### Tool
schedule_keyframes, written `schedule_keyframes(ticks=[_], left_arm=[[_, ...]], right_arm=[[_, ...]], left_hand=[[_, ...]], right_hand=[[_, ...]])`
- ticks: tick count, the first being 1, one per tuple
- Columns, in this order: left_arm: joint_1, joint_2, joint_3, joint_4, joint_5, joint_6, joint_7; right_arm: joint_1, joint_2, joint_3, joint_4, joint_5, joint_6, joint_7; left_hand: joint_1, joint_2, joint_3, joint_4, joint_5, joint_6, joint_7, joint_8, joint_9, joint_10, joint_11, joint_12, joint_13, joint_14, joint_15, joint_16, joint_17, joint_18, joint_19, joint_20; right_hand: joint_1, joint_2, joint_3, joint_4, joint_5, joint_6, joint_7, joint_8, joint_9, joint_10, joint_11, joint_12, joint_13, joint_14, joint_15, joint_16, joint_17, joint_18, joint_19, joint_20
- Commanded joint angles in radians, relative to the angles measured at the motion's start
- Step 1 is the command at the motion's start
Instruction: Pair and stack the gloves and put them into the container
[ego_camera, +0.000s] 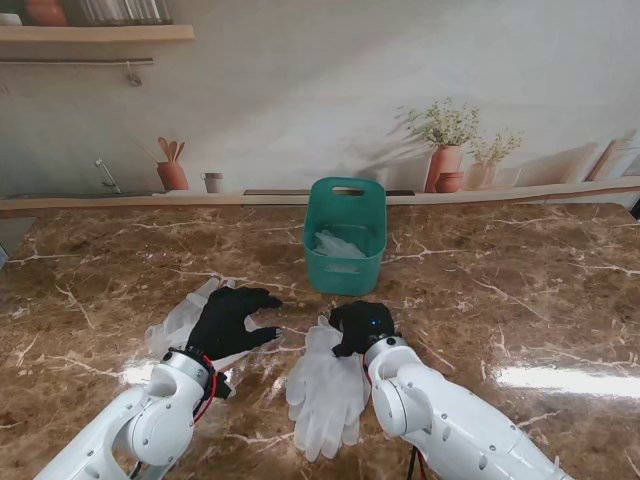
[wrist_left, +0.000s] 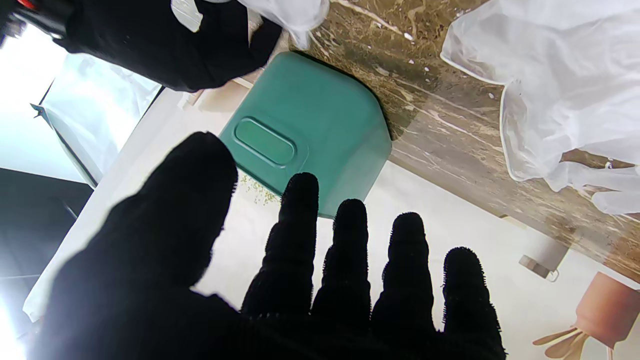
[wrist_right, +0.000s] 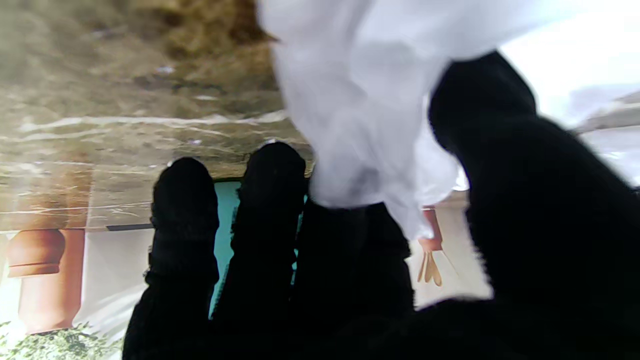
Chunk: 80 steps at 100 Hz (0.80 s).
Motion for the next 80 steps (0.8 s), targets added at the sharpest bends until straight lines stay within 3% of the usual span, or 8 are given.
schedule_keyframes(ticks=[1,10,16,21,27,40,55,80], left_arm=[[0.004,-0.001,0.002,0.0,0.001,0.004,0.009],[0.001,-0.002,0.002,0.004,0.0,0.004,0.017],[0.0,-0.002,0.001,0.007,0.003,0.002,0.021],[0.0,-0.002,-0.001,0.007,0.003,0.001,0.021],[0.001,-0.002,-0.004,0.006,0.001,0.002,0.019],[0.003,-0.003,-0.01,0.003,0.002,0.004,0.024],[0.004,-0.004,-0.015,0.001,0.005,0.001,0.029],[0.003,-0.005,-0.016,0.004,0.007,-0.002,0.037]], right_arm=[[-0.032,-0.008,-0.011,0.024,0.006,-0.006,-0.008],[-0.04,-0.019,-0.001,0.045,0.003,-0.028,-0.079],[-0.045,-0.02,0.012,0.046,-0.002,-0.048,-0.102],[-0.049,-0.021,0.025,0.047,-0.009,-0.064,-0.127],[-0.052,-0.026,0.045,0.052,-0.009,-0.084,-0.163],[-0.048,-0.033,0.086,0.062,-0.016,-0.121,-0.229],[-0.03,-0.026,0.127,0.066,-0.059,-0.144,-0.27],[-0.079,0.008,0.18,-0.001,-0.147,-0.221,-0.247]], left_hand=[[-0.003,0.03,-0.021,0.025,0.023,-0.032,0.014,0.014,-0.018,-0.027,-0.029,-0.009,-0.027,-0.049,-0.026,-0.011,-0.013,-0.006,-0.037,0.017],[-0.002,0.031,-0.022,0.026,0.027,-0.033,0.017,0.016,-0.016,-0.027,-0.029,-0.009,-0.028,-0.051,-0.028,-0.012,-0.012,-0.008,-0.035,0.027],[-0.004,0.033,-0.024,0.026,0.028,-0.035,0.018,0.016,-0.016,-0.026,-0.03,-0.01,-0.028,-0.051,-0.028,-0.012,-0.013,-0.006,-0.036,0.032],[-0.003,0.032,-0.025,0.026,0.03,-0.035,0.019,0.017,-0.015,-0.024,-0.03,-0.01,-0.026,-0.05,-0.027,-0.012,-0.014,-0.004,-0.037,0.034],[-0.004,0.035,-0.027,0.026,0.028,-0.035,0.019,0.017,-0.015,-0.025,-0.031,-0.011,-0.029,-0.051,-0.029,-0.013,-0.016,-0.003,-0.042,0.036],[-0.001,0.038,-0.029,0.027,0.03,-0.033,0.019,0.017,-0.013,-0.021,-0.032,-0.011,-0.027,-0.048,-0.028,-0.013,-0.017,-0.001,-0.048,0.04],[-0.001,0.041,-0.031,0.027,0.031,-0.033,0.019,0.017,-0.011,-0.018,-0.032,-0.011,-0.027,-0.047,-0.029,-0.013,-0.018,0.0,-0.058,0.044],[-0.001,0.045,-0.035,0.028,0.031,-0.033,0.018,0.017,-0.01,-0.018,-0.033,-0.01,-0.027,-0.048,-0.03,-0.013,-0.017,0.0,-0.069,0.051]], right_hand=[[-0.009,-0.081,0.117,-0.087,0.065,-0.101,0.183,0.025,0.03,-0.034,0.013,0.065,-0.027,-0.022,0.007,0.039,-0.041,0.0,0.009,0.034],[0.005,-0.031,0.114,-0.07,0.081,-0.155,0.167,0.132,-0.118,-0.021,-0.16,0.074,-0.237,-0.014,-0.156,0.009,-0.174,-0.037,-0.105,0.038],[-0.002,-0.023,0.109,-0.064,0.088,-0.151,0.162,0.146,-0.3,0.03,-0.342,-0.139,-0.357,-0.001,-0.302,-0.078,-0.217,-0.044,-0.157,0.051],[-0.002,-0.015,0.111,-0.058,0.086,-0.149,0.162,0.153,-0.3,0.051,-0.424,-0.276,-0.307,0.015,-0.394,-0.156,-0.181,-0.033,-0.162,0.05],[0.002,-0.006,0.11,-0.052,0.081,-0.138,0.161,0.168,-0.209,0.067,-0.46,-0.414,-0.105,0.037,-0.446,-0.237,-0.05,-0.015,-0.124,0.034],[0.022,0.038,0.097,-0.038,0.075,-0.119,0.158,0.137,0.032,0.047,-0.392,-0.332,0.123,0.023,-0.339,-0.199,0.116,-0.02,0.01,-0.02],[0.028,0.075,0.091,-0.028,0.07,-0.107,0.165,0.104,0.052,0.049,-0.292,-0.239,0.123,0.006,-0.174,-0.093,0.113,-0.032,0.079,-0.026],[0.022,0.051,0.091,-0.03,0.096,-0.082,0.18,0.019,0.091,0.051,-0.242,-0.218,0.145,0.011,-0.085,-0.064,0.134,-0.031,0.135,-0.022]])
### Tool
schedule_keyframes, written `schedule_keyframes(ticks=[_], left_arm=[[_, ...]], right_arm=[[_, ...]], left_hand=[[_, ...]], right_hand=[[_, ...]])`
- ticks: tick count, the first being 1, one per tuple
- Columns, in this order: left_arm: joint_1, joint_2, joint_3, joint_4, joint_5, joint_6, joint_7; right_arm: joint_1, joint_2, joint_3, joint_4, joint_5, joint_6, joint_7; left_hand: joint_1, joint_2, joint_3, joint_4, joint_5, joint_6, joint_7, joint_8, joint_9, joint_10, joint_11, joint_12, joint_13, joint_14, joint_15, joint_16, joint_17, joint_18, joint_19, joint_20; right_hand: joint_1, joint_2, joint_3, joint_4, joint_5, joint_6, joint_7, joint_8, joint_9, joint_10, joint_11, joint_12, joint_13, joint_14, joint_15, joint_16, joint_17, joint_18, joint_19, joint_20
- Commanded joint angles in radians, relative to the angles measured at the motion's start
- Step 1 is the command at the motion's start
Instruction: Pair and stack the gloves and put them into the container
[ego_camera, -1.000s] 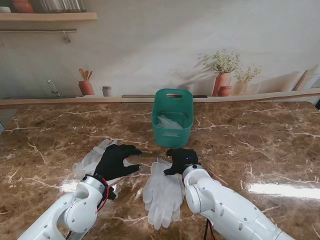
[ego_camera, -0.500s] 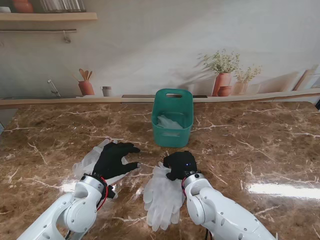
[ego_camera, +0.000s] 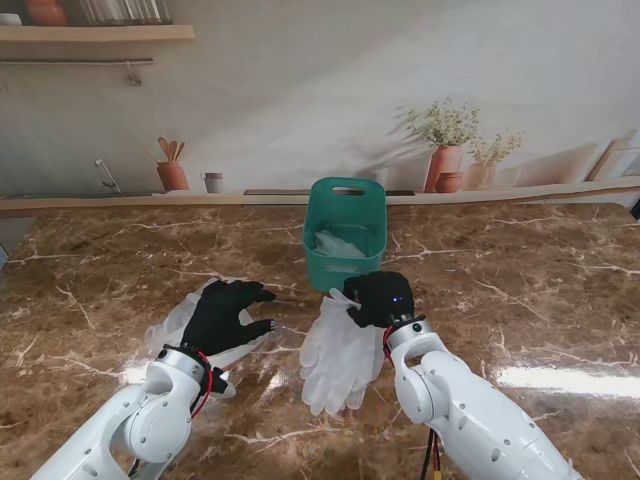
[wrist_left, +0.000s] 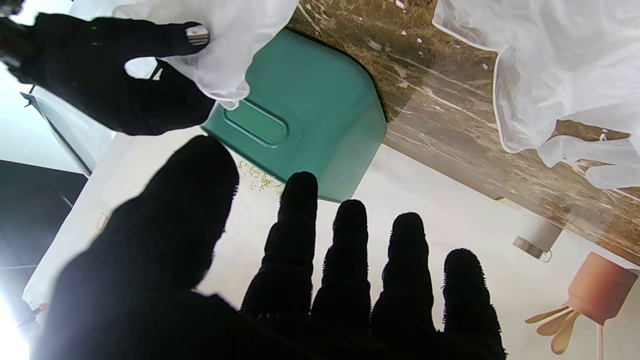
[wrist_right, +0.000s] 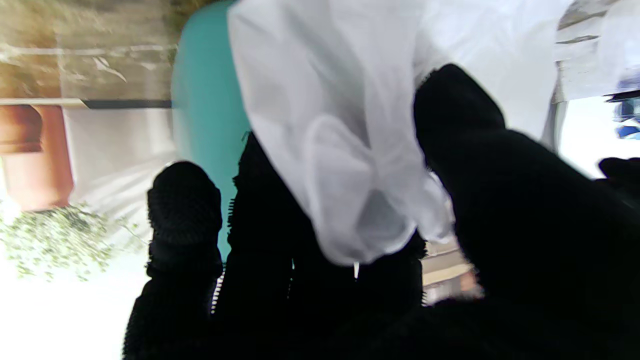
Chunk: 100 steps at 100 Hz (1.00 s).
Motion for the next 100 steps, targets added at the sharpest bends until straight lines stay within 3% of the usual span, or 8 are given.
schedule_keyframes(ticks=[1,34,56,66,71,75,90,100], left_arm=[[0.004,-0.003,0.0,0.002,0.003,-0.001,0.005],[0.014,-0.001,-0.004,-0.007,0.011,-0.006,0.007],[0.018,-0.001,-0.005,-0.011,0.013,-0.004,0.009],[0.019,0.0,-0.008,-0.012,0.018,-0.004,0.008],[0.021,0.0,-0.01,-0.013,0.019,-0.003,0.006],[0.022,0.001,-0.011,-0.014,0.019,-0.003,0.004],[0.024,0.0,-0.016,-0.017,0.018,0.0,0.004],[0.026,0.0,-0.019,-0.018,0.021,-0.001,0.009]], right_arm=[[-0.036,0.018,-0.002,-0.029,-0.028,-0.009,0.008],[-0.19,0.049,0.001,-0.174,-0.115,-0.038,0.045],[-0.203,0.053,-0.04,-0.169,-0.092,-0.053,0.083],[-0.225,0.065,-0.016,-0.204,-0.075,-0.09,0.194],[-0.239,0.069,0.008,-0.224,-0.065,-0.121,0.227],[-0.257,0.074,0.034,-0.255,-0.067,-0.144,0.266],[-0.327,0.086,0.134,-0.371,-0.094,-0.226,0.346],[-0.341,0.081,0.17,-0.403,-0.08,-0.267,0.329]], left_hand=[[-0.001,0.028,-0.034,0.028,0.03,-0.025,0.009,0.01,-0.009,-0.017,-0.022,-0.009,-0.026,-0.048,-0.029,-0.009,-0.016,-0.001,-0.04,0.025],[0.001,0.034,-0.047,0.029,0.03,-0.028,0.007,0.009,-0.011,-0.018,-0.026,-0.01,-0.03,-0.05,-0.033,-0.012,-0.018,-0.002,-0.062,0.028],[0.003,0.037,-0.053,0.03,0.03,-0.03,0.007,0.009,-0.012,-0.017,-0.028,-0.011,-0.033,-0.05,-0.036,-0.013,-0.019,-0.003,-0.073,0.031],[0.002,0.037,-0.055,0.03,0.029,-0.031,0.007,0.009,-0.013,-0.017,-0.029,-0.011,-0.034,-0.051,-0.037,-0.013,-0.02,-0.002,-0.078,0.033],[0.002,0.035,-0.057,0.03,0.028,-0.031,0.006,0.009,-0.014,-0.015,-0.03,-0.011,-0.036,-0.051,-0.038,-0.014,-0.021,-0.002,-0.082,0.033],[0.003,0.035,-0.058,0.03,0.028,-0.031,0.006,0.009,-0.014,-0.017,-0.03,-0.011,-0.036,-0.05,-0.038,-0.014,-0.021,-0.003,-0.085,0.033],[0.003,0.035,-0.062,0.031,0.025,-0.029,0.005,0.008,-0.016,-0.015,-0.031,-0.012,-0.038,-0.051,-0.039,-0.015,-0.022,-0.003,-0.095,0.036],[0.002,0.035,-0.063,0.031,0.025,-0.029,0.004,0.008,-0.016,-0.014,-0.031,-0.011,-0.038,-0.051,-0.04,-0.015,-0.021,-0.003,-0.098,0.04]], right_hand=[[0.02,-0.019,0.006,0.01,0.034,0.004,0.037,-0.024,0.04,-0.001,0.03,0.022,0.042,-0.019,0.037,0.026,0.016,-0.008,0.053,-0.011],[0.015,-0.059,0.044,0.0,0.05,0.018,0.062,-0.06,0.076,0.011,0.041,0.026,0.094,-0.002,0.099,0.037,0.096,-0.015,0.139,-0.012],[0.006,-0.062,0.049,-0.005,0.048,0.019,0.063,-0.067,0.079,0.007,0.033,0.023,0.097,-0.002,0.098,0.031,0.118,-0.026,0.158,-0.026],[-0.114,0.019,-0.008,0.001,0.003,0.063,0.017,-0.162,0.039,0.017,-0.077,-0.053,0.045,0.023,-0.039,-0.037,0.067,-0.019,0.117,-0.081],[-0.195,0.064,-0.038,0.041,0.022,0.1,-0.136,-0.137,0.004,0.031,-0.127,-0.131,0.015,0.034,-0.118,-0.072,0.043,-0.025,0.099,-0.089],[-0.279,0.132,-0.079,0.156,0.042,0.124,-0.338,0.008,-0.034,0.028,-0.175,-0.183,-0.023,0.034,-0.198,-0.101,0.005,-0.034,0.063,-0.088],[-0.339,0.31,-0.308,0.208,-0.007,0.128,-0.425,0.031,-0.104,0.031,-0.254,-0.259,-0.087,0.029,-0.306,-0.129,-0.059,-0.045,-0.011,-0.08],[-0.317,0.327,-0.275,0.264,0.009,0.13,-0.412,0.034,-0.095,0.031,-0.243,-0.26,-0.085,0.029,-0.318,-0.131,-0.072,-0.037,-0.035,-0.08]])
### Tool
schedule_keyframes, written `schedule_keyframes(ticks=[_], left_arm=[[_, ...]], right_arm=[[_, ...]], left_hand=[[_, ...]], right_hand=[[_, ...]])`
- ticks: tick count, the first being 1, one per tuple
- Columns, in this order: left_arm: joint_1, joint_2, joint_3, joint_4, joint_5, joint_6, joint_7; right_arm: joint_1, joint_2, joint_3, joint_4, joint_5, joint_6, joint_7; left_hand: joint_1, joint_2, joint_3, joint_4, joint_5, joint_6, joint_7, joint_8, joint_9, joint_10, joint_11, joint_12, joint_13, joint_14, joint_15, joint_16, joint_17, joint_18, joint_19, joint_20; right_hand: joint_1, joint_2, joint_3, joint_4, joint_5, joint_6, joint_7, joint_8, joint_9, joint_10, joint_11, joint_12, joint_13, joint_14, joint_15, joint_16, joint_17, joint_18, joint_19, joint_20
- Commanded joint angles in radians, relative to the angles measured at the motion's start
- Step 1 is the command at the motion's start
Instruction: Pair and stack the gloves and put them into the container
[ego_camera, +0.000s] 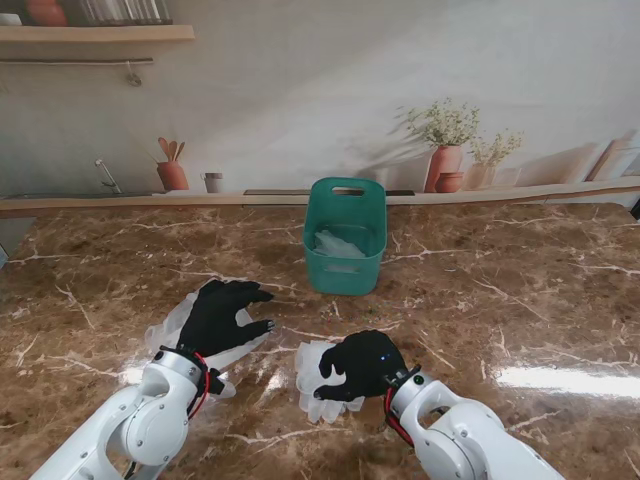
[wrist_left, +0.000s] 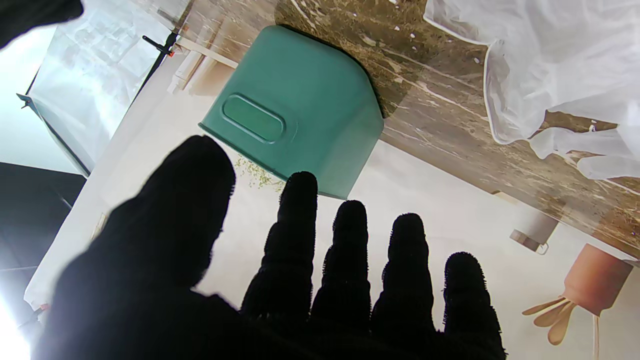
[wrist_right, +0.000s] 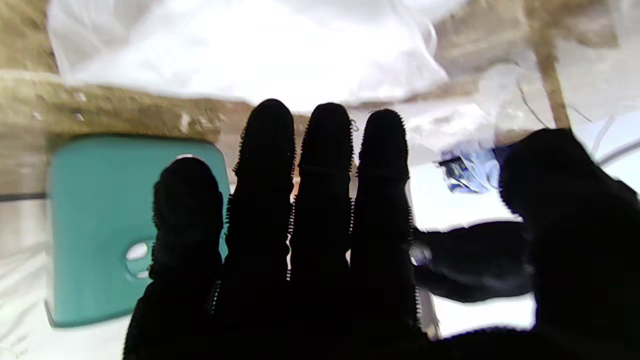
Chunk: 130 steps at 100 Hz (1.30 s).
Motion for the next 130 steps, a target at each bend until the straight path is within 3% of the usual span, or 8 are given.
schedule_keyframes(ticks=[1,14,24,42,87,105,116,130], left_arm=[[0.008,0.0,-0.002,-0.004,0.004,0.001,0.007],[0.014,-0.001,-0.009,-0.01,0.005,-0.001,0.012],[0.021,-0.001,-0.016,-0.017,0.009,-0.002,0.014],[0.029,-0.001,-0.026,-0.026,0.011,-0.001,0.016],[0.048,0.0,-0.052,-0.034,0.012,0.003,0.01],[0.051,0.001,-0.058,-0.038,0.014,0.0,0.007],[0.051,0.001,-0.059,-0.04,0.012,0.0,0.004],[0.05,0.001,-0.058,-0.04,0.009,0.0,0.004]], right_arm=[[0.005,0.004,-0.003,-0.012,0.02,-0.004,-0.019],[0.059,0.004,-0.01,0.01,-0.037,-0.025,-0.086],[0.132,0.008,-0.055,0.063,-0.076,-0.018,-0.122],[0.282,0.017,-0.18,0.186,-0.085,-0.07,-0.122],[0.54,0.027,-0.471,0.383,-0.005,-0.146,-0.001],[0.583,0.032,-0.542,0.417,-0.022,-0.11,-0.014],[0.595,0.026,-0.565,0.452,-0.029,-0.098,-0.09],[0.591,0.023,-0.561,0.468,-0.048,-0.094,-0.156]], left_hand=[[0.002,0.026,-0.029,0.025,0.025,-0.027,0.004,0.008,-0.016,-0.014,-0.018,-0.01,-0.037,-0.05,-0.028,-0.013,-0.02,-0.003,-0.035,0.018],[0.004,0.024,-0.029,0.026,0.026,-0.025,0.004,0.008,-0.014,-0.013,-0.018,-0.01,-0.035,-0.051,-0.027,-0.013,-0.02,-0.003,-0.037,0.022],[0.005,0.025,-0.027,0.026,0.026,-0.023,0.004,0.008,-0.014,-0.012,-0.018,-0.01,-0.036,-0.05,-0.027,-0.013,-0.019,-0.004,-0.038,0.025],[0.001,0.03,-0.03,0.025,0.024,-0.021,0.002,0.007,-0.014,-0.014,-0.018,-0.009,-0.036,-0.052,-0.027,-0.013,-0.018,-0.004,-0.041,0.029],[0.003,0.03,-0.043,0.026,0.029,-0.027,0.003,0.007,-0.011,-0.015,-0.02,-0.01,-0.033,-0.049,-0.028,-0.014,-0.019,-0.004,-0.048,0.033],[0.003,0.031,-0.046,0.027,0.028,-0.026,0.003,0.007,-0.01,-0.014,-0.021,-0.01,-0.032,-0.049,-0.028,-0.014,-0.018,-0.003,-0.051,0.035],[0.003,0.032,-0.046,0.027,0.03,-0.027,0.004,0.007,-0.01,-0.015,-0.021,-0.01,-0.033,-0.05,-0.028,-0.014,-0.018,-0.001,-0.053,0.036],[0.004,0.034,-0.048,0.027,0.031,-0.026,0.004,0.007,-0.01,-0.014,-0.021,-0.01,-0.033,-0.05,-0.029,-0.014,-0.019,-0.001,-0.054,0.037]], right_hand=[[-0.012,0.013,0.04,0.048,-0.015,0.0,-0.004,0.014,-0.001,0.0,0.001,-0.012,-0.009,-0.006,-0.015,-0.008,-0.013,-0.009,-0.014,-0.007],[0.17,-0.183,0.392,-0.123,-0.129,-0.06,0.336,-0.268,0.006,-0.027,0.005,0.047,0.0,-0.034,-0.05,-0.023,-0.045,0.017,-0.122,-0.031],[0.309,-0.253,0.505,-0.159,-0.132,-0.057,0.195,-0.197,-0.032,-0.046,-0.075,0.079,-0.036,-0.051,-0.16,-0.029,-0.087,0.014,-0.253,-0.06],[0.35,-0.257,0.562,-0.03,-0.168,-0.026,-0.08,-0.044,-0.198,-0.062,-0.11,-0.099,-0.134,-0.087,-0.334,-0.16,-0.156,-0.003,-0.419,-0.076],[0.291,-0.306,0.444,-0.056,-0.512,0.037,-0.349,-0.179,-0.513,-0.018,-0.235,-0.338,-0.354,-0.074,-0.496,-0.328,-0.25,-0.009,-0.561,-0.055],[0.25,-0.362,0.434,-0.079,-0.394,0.055,-0.244,-0.118,-0.251,-0.104,0.108,-0.01,-0.295,-0.082,-0.348,-0.186,-0.23,-0.024,-0.523,0.001],[0.284,-0.468,0.412,-0.258,-0.142,-0.069,0.026,0.034,-0.119,-0.155,0.317,0.447,-0.343,-0.118,-0.037,0.076,-0.236,-0.032,-0.502,0.012],[0.286,-0.49,0.399,-0.276,0.015,-0.28,0.419,0.075,-0.257,-0.137,0.25,0.476,-0.497,-0.131,0.079,0.128,-0.266,-0.042,-0.459,0.037]])
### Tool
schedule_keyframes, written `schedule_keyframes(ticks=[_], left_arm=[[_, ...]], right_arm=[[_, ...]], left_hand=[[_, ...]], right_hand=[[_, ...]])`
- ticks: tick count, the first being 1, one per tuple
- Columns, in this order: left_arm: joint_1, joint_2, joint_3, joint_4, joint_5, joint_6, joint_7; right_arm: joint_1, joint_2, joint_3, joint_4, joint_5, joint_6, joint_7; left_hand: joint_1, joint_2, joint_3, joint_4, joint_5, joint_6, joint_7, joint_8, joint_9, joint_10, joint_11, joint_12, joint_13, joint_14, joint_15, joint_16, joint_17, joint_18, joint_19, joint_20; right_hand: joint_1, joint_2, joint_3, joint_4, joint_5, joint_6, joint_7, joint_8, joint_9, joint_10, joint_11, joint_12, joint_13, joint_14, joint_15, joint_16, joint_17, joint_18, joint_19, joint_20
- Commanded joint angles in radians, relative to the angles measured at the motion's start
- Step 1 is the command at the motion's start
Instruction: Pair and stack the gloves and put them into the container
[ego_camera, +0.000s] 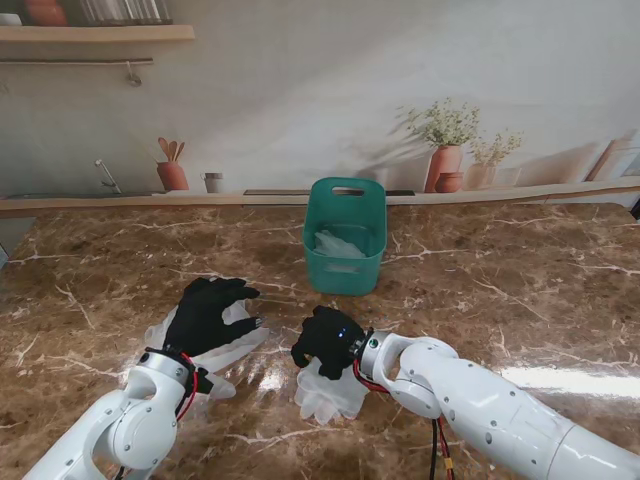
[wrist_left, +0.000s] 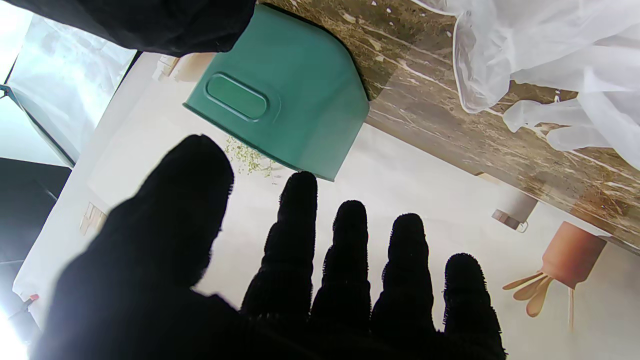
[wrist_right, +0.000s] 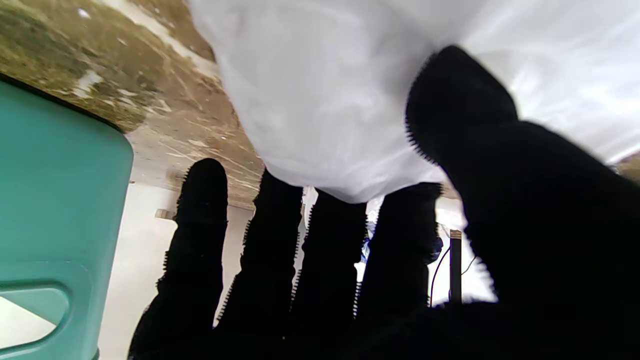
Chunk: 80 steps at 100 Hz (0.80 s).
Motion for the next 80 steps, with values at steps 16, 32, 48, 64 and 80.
schedule_keyframes(ticks=[16,32,48,64,80], left_arm=[[0.003,0.0,0.004,-0.002,-0.002,-0.005,0.0],[0.0,0.0,0.005,0.0,-0.003,-0.005,0.0],[-0.004,-0.001,0.01,0.003,-0.004,-0.007,0.003],[-0.006,-0.001,0.014,0.003,-0.006,-0.003,0.002],[-0.007,-0.001,0.014,0.003,-0.004,-0.004,0.003]], right_arm=[[-0.05,0.007,0.069,-0.006,-0.018,-0.018,0.023],[-0.094,-0.002,0.145,-0.011,0.012,-0.043,0.018],[-0.125,-0.011,0.202,-0.012,0.026,-0.047,-0.016],[-0.141,-0.024,0.235,0.001,0.015,0.004,-0.125],[-0.178,-0.014,0.268,-0.003,-0.046,0.033,-0.225]], left_hand=[[0.003,0.036,-0.036,0.028,0.032,-0.025,0.004,0.008,-0.011,-0.015,-0.021,-0.01,-0.032,-0.051,-0.029,-0.012,-0.019,0.0,-0.034,0.018],[0.004,0.038,-0.038,0.028,0.034,-0.026,0.005,0.008,-0.009,-0.015,-0.021,-0.01,-0.033,-0.051,-0.029,-0.012,-0.02,0.002,-0.038,0.018],[0.005,0.039,-0.039,0.028,0.037,-0.027,0.006,0.008,-0.007,-0.019,-0.02,-0.01,-0.03,-0.052,-0.028,-0.012,-0.02,0.003,-0.041,0.019],[0.005,0.04,-0.042,0.028,0.036,-0.028,0.006,0.008,-0.007,-0.02,-0.021,-0.01,-0.031,-0.053,-0.029,-0.012,-0.022,0.002,-0.046,0.019],[0.006,0.046,-0.044,0.028,0.036,-0.031,0.006,0.008,-0.009,-0.024,-0.023,-0.011,-0.031,-0.054,-0.031,-0.013,-0.022,0.001,-0.05,0.02]], right_hand=[[0.044,-0.016,0.001,-0.045,0.053,-0.052,0.046,0.187,-0.196,0.124,-0.396,-0.585,0.066,0.115,-0.379,-0.357,0.098,0.068,0.086,0.025],[0.116,-0.003,0.021,-0.016,0.045,-0.007,0.06,0.303,0.208,0.105,-0.304,-0.502,0.533,0.116,-0.237,-0.265,0.368,0.077,0.309,-0.054],[0.145,-0.01,0.022,-0.009,0.079,-0.016,0.071,0.359,0.271,0.053,-0.154,-0.318,0.601,0.102,-0.04,-0.12,0.415,0.055,0.413,-0.044],[0.16,0.014,0.01,0.002,0.078,-0.011,0.065,0.38,0.252,0.056,-0.144,-0.288,0.581,0.111,-0.011,-0.081,0.409,0.049,0.416,-0.05],[0.151,0.032,0.003,0.006,0.065,-0.022,0.058,0.4,0.231,0.049,-0.135,-0.256,0.549,0.099,0.03,-0.036,0.372,0.036,0.438,-0.036]])
